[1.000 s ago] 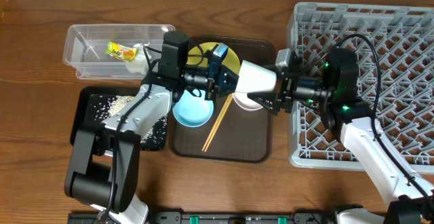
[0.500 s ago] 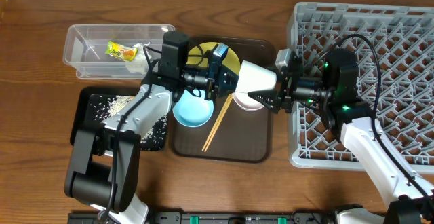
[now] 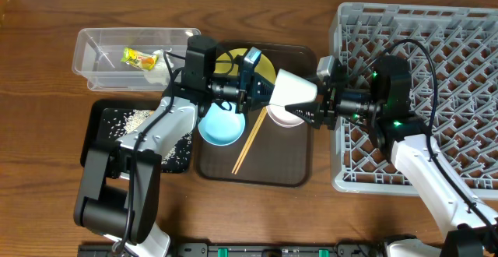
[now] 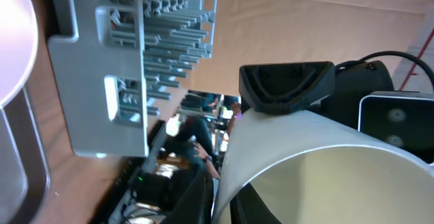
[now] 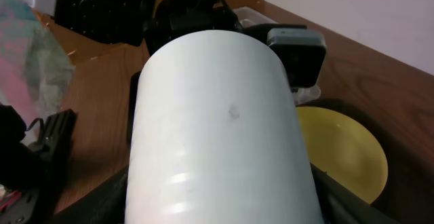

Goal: Sort waste into correct bins and load items into the dishwasher rack
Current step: 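Open the left gripper to release the cup to the right gripper, then carry the white cup with the right gripper and place it in the rack, then move the right gripper to the pink bowl and grasp its rim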

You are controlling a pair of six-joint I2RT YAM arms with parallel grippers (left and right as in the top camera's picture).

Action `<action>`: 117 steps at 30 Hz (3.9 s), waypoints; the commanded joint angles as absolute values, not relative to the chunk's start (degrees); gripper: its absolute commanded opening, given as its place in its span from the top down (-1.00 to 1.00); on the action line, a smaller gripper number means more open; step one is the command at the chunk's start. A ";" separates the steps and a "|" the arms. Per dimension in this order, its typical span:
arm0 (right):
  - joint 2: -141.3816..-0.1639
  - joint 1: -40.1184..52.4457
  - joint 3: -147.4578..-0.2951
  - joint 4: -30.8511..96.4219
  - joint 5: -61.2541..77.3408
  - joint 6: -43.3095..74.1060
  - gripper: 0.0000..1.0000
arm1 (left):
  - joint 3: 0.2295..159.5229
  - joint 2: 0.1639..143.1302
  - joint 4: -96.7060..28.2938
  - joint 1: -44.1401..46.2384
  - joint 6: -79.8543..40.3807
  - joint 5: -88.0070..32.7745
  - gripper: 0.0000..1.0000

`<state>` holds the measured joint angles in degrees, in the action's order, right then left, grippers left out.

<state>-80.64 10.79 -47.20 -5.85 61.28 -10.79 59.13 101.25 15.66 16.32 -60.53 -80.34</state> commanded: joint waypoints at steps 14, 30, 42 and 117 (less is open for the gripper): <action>-80.90 8.88 -47.99 2.63 49.30 -7.55 0.24 | 59.90 101.16 -0.71 16.19 -26.72 -49.67 0.66; -75.57 2.59 -51.44 15.88 35.88 -3.05 0.52 | 59.92 89.03 -18.83 8.43 -14.57 -33.87 0.44; -72.14 -2.31 -66.74 45.39 16.01 -3.03 0.98 | 59.92 80.07 -33.26 8.43 -14.61 -10.81 0.37; -89.41 -1.32 -76.07 41.98 27.31 -8.43 -0.39 | 59.90 79.75 -34.70 8.43 -14.63 -10.83 -0.01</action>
<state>-88.68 -5.43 -75.29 42.72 26.59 -4.49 59.24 80.20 -34.33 8.51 -14.96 -11.60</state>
